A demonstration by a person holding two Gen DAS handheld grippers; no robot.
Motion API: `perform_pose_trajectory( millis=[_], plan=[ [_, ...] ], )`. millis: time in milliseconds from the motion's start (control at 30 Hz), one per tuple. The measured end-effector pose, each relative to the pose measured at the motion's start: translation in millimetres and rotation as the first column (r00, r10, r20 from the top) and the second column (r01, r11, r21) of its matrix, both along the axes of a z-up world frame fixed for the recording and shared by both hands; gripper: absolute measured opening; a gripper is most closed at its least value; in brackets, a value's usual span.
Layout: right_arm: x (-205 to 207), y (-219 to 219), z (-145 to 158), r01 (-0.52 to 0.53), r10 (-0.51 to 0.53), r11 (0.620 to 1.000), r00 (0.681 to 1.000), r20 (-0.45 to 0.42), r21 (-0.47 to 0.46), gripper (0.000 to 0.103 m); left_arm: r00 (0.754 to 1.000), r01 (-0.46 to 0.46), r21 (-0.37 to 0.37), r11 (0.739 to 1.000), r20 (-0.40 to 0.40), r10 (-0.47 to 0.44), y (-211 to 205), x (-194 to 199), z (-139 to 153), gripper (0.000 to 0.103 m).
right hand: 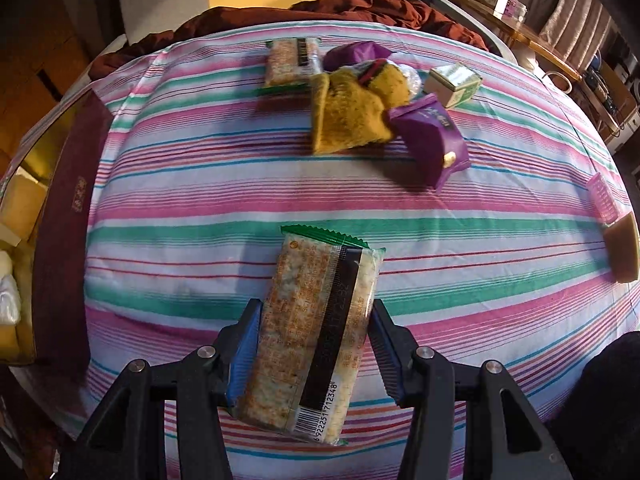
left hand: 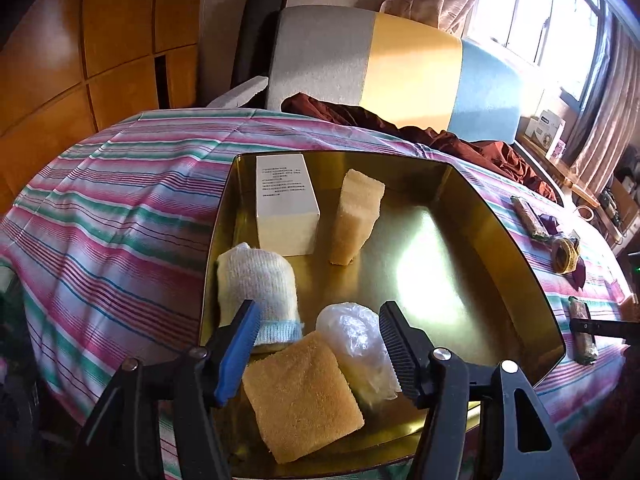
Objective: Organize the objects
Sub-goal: 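Carry the cracker pack to the gold tray and release it with the right gripper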
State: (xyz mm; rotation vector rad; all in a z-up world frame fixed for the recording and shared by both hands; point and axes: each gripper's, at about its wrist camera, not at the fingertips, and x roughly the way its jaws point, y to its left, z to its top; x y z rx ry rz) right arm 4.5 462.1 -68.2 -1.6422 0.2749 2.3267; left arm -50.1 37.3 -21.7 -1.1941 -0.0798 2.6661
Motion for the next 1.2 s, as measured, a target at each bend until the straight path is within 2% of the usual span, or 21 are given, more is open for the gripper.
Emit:
perform_pose_trajectory(
  millis=[100, 167, 200, 233, 267, 367, 500, 533, 600, 700, 767, 833, 967, 1133, 1200],
  plan=[
    [19, -13, -2, -0.034, 0.033, 0.999, 0.999, -0.041, -0.04, 0.053, 1.0, 0.001, -0.001, 1.0, -0.006, -0.001, -1, 4, 1, 0.063],
    [21, -48, 0, -0.048, 0.042, 0.996, 0.997, -0.068, -0.082, 0.052, 1.0, -0.002, 0.0, 1.0, -0.004, 0.002, -3, 5, 0, 0.065],
    [14, -40, -1, -0.048, 0.039, 0.993, 0.996, -0.083, -0.11, 0.052, 1.0, -0.003, -0.001, 1.0, -0.002, 0.003, -4, 5, 0, 0.065],
    [4, -40, 8, -0.048, 0.035, 0.991, 0.994, -0.102, -0.128, 0.052, 1.0, -0.003, -0.001, 1.0, 0.0, 0.003, -5, 5, -1, 0.065],
    [-3, -45, 21, -0.14, 0.124, 0.982, 0.984, -0.127, -0.129, 0.052, 1.0, -0.004, -0.001, 1.0, -0.001, 0.004, -7, 6, 0, 0.065],
    [-4, -63, 50, -0.193, 0.159, 0.97, 0.963, -0.215, -0.147, 0.052, 1.0, -0.018, 0.004, 1.0, -0.005, 0.018, -13, 6, 2, 0.065],
    [-26, -110, 91, -0.347, 0.291, 0.929, 0.899, -0.328, -0.128, 0.052, 0.999, -0.041, 0.016, 0.999, -0.014, 0.042, -22, 7, 8, 0.066],
    [-25, -126, 104, -0.396, 0.337, 0.911, 0.877, -0.343, -0.115, 0.052, 0.999, -0.047, 0.018, 0.999, -0.018, 0.047, -25, 8, 10, 0.067],
    [-34, -166, 111, -0.492, 0.443, 0.868, 0.825, -0.35, -0.06, 0.052, 0.998, -0.057, 0.02, 0.998, -0.025, 0.057, -30, 8, 14, 0.068],
    [-52, -224, 105, -0.61, 0.591, 0.792, 0.749, -0.299, 0.038, 0.052, 0.997, -0.071, 0.025, 0.997, -0.033, 0.071, -38, 10, 18, 0.069],
    [-67, -257, 87, -0.66, 0.651, 0.75, 0.721, -0.238, 0.053, 0.052, 0.996, -0.081, 0.025, 0.996, -0.035, 0.082, -44, 10, 20, 0.069],
    [-87, -280, 66, -0.679, 0.675, 0.733, 0.719, -0.164, 0.038, 0.053, 0.994, -0.098, 0.032, 0.995, -0.036, 0.099, -52, 11, 21, 0.07],
    [-112, -307, 30, -0.693, 0.69, 0.721, 0.719, -0.083, -0.01, 0.053, 0.991, -0.128, 0.042, 0.991, -0.025, 0.129, -68, 13, 19, 0.071],
    [-108, -325, 15, -0.713, 0.708, 0.689, 0.7, -0.091, -0.129, 0.054, 0.987, -0.158, 0.048, 0.986, -0.003, 0.159, -79, 12, 11, 0.071],
    [-104, -325, 14, -0.718, 0.711, 0.682, 0.696, -0.106, -0.141, 0.054, 0.987, -0.161, 0.049, 0.986, 0.003, 0.161, -79, 12, 9, 0.071]
  ],
)
